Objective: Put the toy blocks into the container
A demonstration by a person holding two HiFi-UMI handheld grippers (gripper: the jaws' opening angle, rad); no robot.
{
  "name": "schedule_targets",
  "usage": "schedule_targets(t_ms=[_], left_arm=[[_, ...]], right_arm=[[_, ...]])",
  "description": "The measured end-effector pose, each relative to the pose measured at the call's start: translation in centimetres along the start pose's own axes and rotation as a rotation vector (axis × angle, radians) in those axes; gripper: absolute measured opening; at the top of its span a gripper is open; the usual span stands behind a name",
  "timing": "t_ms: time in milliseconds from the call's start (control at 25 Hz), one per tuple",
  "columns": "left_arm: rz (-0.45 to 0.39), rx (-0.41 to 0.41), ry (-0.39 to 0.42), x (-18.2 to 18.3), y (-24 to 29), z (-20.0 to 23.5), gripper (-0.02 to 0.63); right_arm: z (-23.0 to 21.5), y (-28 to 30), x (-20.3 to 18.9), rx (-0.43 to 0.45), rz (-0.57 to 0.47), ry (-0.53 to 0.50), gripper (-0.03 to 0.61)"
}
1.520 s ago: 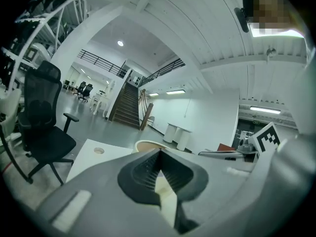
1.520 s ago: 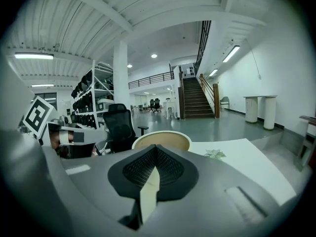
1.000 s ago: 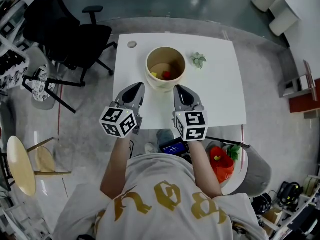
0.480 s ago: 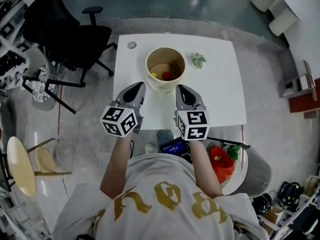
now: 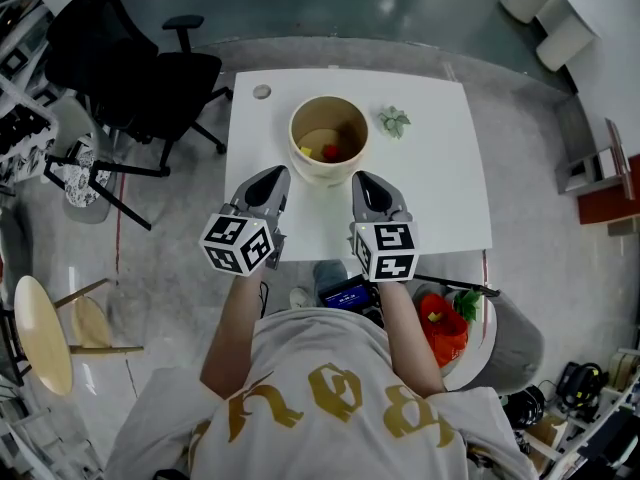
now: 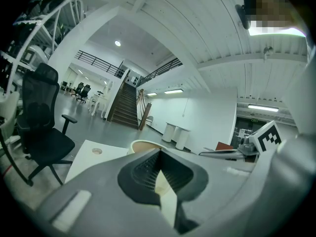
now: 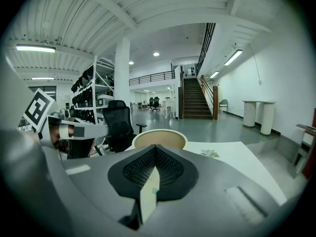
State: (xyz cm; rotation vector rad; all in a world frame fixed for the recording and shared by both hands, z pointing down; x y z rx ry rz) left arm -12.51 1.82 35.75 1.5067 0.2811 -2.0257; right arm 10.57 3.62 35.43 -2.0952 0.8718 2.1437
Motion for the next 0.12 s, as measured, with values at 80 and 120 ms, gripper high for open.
schedule_targets(t_ms=[80, 120], left_arm=[[-0.004, 0.004, 0.002, 0.09, -0.04, 0.0, 0.002], [-0.006, 0.007, 0.004, 0.14, -0.07, 0.0, 0.001]], right_arm=[[-0.02, 0.05, 0.01, -0.001, 0.001, 0.002, 0.021], [-0.04, 0.07, 0.01, -0.002, 0.002, 0.003, 0.021]])
Point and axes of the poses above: the fingertips, and each gripper's own axes: y forward along the fingers, z to its left, x out of its top, the point moved 10 cm from there along -y, backward along the fingers, and after that the axes turned 2 degrees about x, right-handed, at the moved point
